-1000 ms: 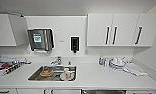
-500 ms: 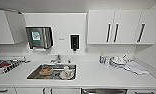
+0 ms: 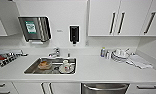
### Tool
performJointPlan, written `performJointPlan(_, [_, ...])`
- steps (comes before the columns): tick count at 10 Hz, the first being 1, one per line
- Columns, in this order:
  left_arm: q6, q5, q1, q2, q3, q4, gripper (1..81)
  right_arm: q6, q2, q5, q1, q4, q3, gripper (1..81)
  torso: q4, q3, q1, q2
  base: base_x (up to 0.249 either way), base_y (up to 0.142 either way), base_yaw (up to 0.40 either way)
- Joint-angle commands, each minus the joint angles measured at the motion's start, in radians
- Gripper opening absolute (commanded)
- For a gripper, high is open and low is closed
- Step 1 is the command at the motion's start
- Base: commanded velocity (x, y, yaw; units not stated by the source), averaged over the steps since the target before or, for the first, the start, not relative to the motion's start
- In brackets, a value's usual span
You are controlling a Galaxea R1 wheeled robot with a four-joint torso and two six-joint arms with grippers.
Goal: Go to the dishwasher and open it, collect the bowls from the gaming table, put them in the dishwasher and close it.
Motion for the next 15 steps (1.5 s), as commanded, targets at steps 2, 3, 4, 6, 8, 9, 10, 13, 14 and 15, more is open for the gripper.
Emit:
performJointPlan(2, [-0.002,0.058,-0.128,-0.163,0.167,0.034,81.1,0.003,-0.051,-0.038,0.069,0.015,0.039,81.1,0.000,-0.009,0.079,-0.119,0.000,0.000,0.000])
performJointPlan(3, [-0.003,0.059,-0.154,-0.163,0.164,0.021,81.1,0.003,-0.049,-0.038,0.077,0.015,0.039,81.1,0.000,-0.018,0.095,-0.147,0.000,0.000,0.000])
performJointPlan(4, [-0.005,0.062,-0.180,-0.167,0.186,0.017,81.1,0.003,-0.048,-0.038,0.083,0.017,0.042,81.1,0.000,-0.021,0.116,-0.179,0.000,0.000,0.000])
performJointPlan(6, [-0.006,0.127,-0.237,-0.190,0.256,0.017,81.1,0.003,-0.056,-0.038,0.091,0.015,0.058,81.1,0.000,-0.120,0.156,-0.248,0.000,0.000,0.000])
performJointPlan(8, [-0.006,0.131,-0.249,-0.203,0.272,0.019,81.1,0.003,-0.062,-0.038,0.092,0.015,0.070,81.1,0.000,-0.161,0.190,-0.303,0.000,0.000,0.000])
performJointPlan(9, [-0.006,0.134,-0.254,-0.199,0.253,0.016,81.1,0.003,-0.066,-0.038,0.097,0.015,0.081,81.1,0.000,-0.195,0.214,-0.341,0.000,0.000,0.000])
performJointPlan(10, [-0.006,0.153,-0.269,-0.201,0.244,0.008,81.1,0.003,-0.072,-0.038,0.109,0.015,0.099,81.1,0.000,-0.136,0.237,-0.375,0.000,0.000,0.000])
performJointPlan(13, [-0.005,0.251,-0.381,-0.252,0.336,0.028,81.1,0.001,-0.072,-0.038,0.112,0.015,0.105,81.1,0.000,-0.167,0.289,-0.458,0.000,0.000,0.000])
performJointPlan(14, [-0.005,0.295,-0.433,-0.261,0.353,0.019,81.1,0.001,-0.075,-0.038,0.112,0.015,0.107,81.1,0.000,-0.169,0.312,-0.494,0.000,0.000,0.000])
performJointPlan(15, [-0.006,0.338,-0.473,-0.268,0.397,0.017,81.1,0.001,-0.075,-0.038,0.112,0.015,0.105,81.1,0.000,-0.169,0.336,-0.533,0.000,0.000,0.000])
